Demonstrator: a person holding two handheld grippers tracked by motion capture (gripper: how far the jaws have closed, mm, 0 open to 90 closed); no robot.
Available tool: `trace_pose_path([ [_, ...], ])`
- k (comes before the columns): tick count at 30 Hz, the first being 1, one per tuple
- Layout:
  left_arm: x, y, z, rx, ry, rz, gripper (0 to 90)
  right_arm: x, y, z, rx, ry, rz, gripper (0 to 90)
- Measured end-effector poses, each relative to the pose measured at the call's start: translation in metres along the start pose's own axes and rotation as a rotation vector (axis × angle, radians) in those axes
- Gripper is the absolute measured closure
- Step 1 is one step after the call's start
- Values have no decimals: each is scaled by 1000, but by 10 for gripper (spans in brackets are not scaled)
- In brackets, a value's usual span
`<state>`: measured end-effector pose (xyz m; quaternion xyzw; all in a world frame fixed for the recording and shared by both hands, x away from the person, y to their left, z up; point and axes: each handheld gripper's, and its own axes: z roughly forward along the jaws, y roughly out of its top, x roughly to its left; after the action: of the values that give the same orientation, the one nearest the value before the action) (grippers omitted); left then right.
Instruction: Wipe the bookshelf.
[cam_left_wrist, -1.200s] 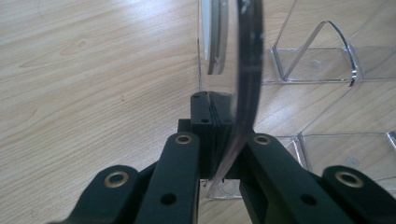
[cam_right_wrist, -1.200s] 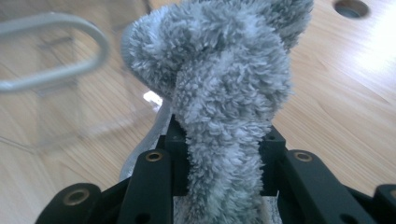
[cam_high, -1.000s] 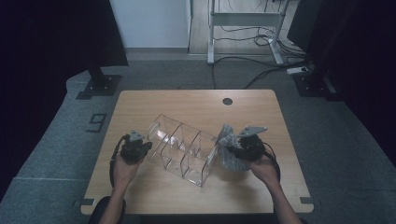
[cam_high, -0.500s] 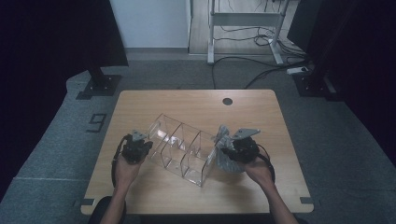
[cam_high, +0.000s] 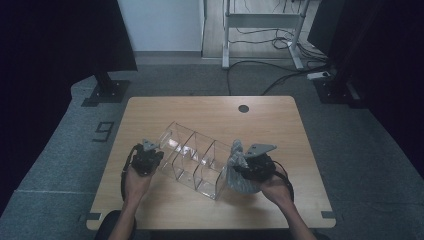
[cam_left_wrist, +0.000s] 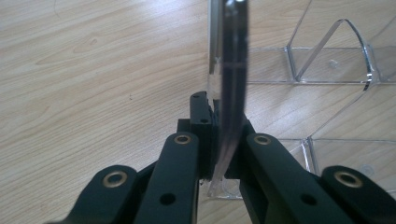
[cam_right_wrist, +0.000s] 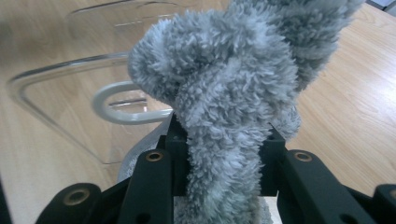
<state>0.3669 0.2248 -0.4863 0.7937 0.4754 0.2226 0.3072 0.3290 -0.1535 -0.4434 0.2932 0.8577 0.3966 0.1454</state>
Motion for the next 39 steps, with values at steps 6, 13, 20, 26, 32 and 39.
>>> trace_pose_path([
  [6,-1,0,0,6,9,6,859,13,-1,-3,-6,37,-8,652],
  [13,-1,0,0,9,7,3,860,30,-2,-6,-8,67,-33,652],
  [20,-1,1,0,13,5,1,861,46,-3,-9,-7,102,-57,649],
  [26,-1,0,0,15,2,-4,861,56,-6,-12,0,119,-71,647],
  [32,0,0,0,15,-5,-10,861,61,-6,-10,5,148,-76,649],
  [39,2,0,0,13,-22,3,867,58,-11,-3,27,155,-71,650],
])
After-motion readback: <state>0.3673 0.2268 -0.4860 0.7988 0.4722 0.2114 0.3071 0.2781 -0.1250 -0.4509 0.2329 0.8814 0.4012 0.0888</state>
